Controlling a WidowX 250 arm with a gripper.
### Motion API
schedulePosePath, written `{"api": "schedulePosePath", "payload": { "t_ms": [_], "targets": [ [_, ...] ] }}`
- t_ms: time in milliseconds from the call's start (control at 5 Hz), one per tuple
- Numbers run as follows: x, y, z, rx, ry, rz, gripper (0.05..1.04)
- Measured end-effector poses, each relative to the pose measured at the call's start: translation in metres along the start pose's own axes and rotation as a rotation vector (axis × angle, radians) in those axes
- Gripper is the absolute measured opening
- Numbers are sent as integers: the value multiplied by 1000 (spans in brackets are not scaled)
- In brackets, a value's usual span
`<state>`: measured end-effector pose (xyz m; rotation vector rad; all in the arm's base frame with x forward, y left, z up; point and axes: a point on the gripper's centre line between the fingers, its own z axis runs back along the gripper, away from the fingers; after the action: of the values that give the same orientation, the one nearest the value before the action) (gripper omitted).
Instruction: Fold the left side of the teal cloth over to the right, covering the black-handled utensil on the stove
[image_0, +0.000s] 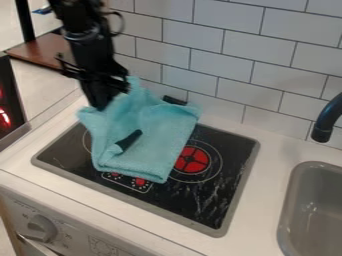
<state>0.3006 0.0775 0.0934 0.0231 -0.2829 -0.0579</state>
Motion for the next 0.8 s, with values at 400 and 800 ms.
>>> {"api": "schedulePosePath", "payload": {
  "t_ms": [400,800],
  "targets": [
    [1,-44,-11,-49,-11,-48,49],
    [4,-64,-33,-23,-18,-48,49]
  ]
}}
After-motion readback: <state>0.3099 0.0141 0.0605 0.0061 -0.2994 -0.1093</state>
